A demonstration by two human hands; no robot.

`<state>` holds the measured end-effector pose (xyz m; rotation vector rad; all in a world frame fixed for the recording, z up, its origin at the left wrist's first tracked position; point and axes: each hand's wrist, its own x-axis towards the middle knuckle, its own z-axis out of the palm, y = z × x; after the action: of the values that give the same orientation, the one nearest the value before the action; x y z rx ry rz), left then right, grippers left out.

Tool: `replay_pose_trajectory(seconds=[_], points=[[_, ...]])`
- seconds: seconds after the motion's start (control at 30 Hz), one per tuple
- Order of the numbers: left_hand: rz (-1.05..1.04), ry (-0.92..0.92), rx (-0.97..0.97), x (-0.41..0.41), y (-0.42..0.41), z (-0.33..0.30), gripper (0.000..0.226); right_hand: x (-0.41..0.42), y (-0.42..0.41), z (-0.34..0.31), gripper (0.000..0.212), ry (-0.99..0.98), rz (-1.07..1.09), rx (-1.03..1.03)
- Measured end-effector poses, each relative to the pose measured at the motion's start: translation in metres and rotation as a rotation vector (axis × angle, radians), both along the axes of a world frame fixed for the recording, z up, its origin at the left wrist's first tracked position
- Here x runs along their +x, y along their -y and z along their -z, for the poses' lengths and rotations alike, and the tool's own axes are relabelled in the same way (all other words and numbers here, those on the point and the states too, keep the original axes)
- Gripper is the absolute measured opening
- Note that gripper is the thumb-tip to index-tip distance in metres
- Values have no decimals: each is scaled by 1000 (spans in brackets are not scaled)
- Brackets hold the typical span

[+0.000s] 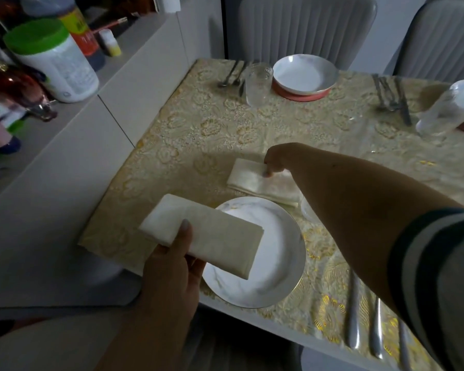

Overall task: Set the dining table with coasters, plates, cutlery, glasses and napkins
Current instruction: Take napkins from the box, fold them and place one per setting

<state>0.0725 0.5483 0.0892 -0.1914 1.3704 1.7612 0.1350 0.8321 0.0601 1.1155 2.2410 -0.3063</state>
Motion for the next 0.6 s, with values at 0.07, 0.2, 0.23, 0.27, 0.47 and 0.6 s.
replay_pose_trajectory(seconds=[0.07, 0.2, 0.23, 0.27, 0.47, 0.6], points=[[-2, 4, 5, -1, -1, 3, 10, -3, 1, 8, 46, -7, -23, 22], [-5, 0, 6, -2, -3, 7, 10, -3, 3, 19, 53, -48, -13, 122], [-5, 0, 8, -3, -3, 8, 11, -3, 5, 19, 62, -77, 47, 160], [-4, -2, 10, -3, -3, 9, 12, -3, 7, 19, 70, -111, 99, 187], [-3, 7, 27, -6, -2, 10, 15, -10, 16, 6, 57, -157, 57, 108], [8, -11, 37, -5, 0, 5, 14, -12, 28, -13, 44, -368, 78, 109]])
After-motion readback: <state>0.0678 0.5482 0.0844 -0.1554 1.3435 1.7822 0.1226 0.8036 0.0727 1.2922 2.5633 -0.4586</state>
